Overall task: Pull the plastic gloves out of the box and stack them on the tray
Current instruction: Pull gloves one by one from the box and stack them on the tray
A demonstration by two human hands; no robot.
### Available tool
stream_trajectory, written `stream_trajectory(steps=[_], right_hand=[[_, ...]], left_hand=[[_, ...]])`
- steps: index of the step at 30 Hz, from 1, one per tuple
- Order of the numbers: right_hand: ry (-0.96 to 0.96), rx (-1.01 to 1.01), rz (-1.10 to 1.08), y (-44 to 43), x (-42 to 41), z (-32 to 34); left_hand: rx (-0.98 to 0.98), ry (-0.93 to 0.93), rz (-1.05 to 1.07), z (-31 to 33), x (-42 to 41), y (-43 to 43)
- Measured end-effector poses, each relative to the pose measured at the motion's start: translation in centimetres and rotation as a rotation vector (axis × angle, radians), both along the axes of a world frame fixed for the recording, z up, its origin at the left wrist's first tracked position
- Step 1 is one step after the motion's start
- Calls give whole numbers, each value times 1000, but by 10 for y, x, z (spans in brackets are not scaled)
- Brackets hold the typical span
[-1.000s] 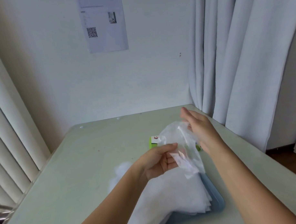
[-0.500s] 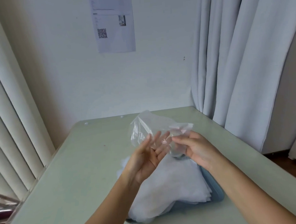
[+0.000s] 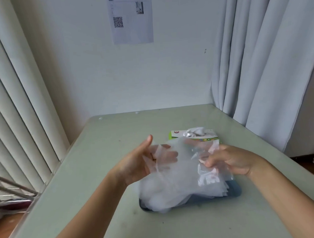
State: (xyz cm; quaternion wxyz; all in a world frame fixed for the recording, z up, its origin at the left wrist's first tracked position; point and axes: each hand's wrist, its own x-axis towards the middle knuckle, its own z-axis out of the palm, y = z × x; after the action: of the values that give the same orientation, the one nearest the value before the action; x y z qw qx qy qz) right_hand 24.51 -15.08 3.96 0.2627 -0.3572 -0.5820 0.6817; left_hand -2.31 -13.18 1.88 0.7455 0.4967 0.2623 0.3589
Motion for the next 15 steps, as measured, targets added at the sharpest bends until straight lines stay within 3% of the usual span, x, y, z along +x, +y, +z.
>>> stream_trajectory(steps=[3,7,12,15], right_hand=[[-150,120,85,-6,5,6],[-153,147,99,-9,17,12],[-207,164,75,-10,15,17],[-119,61,54,-10,10,20]], left_hand=[[245,202,56,6,4,-8],[434,254,139,11,8,-16],[412,274,208,16,15,-21],[347,309,183,16,15,-22]])
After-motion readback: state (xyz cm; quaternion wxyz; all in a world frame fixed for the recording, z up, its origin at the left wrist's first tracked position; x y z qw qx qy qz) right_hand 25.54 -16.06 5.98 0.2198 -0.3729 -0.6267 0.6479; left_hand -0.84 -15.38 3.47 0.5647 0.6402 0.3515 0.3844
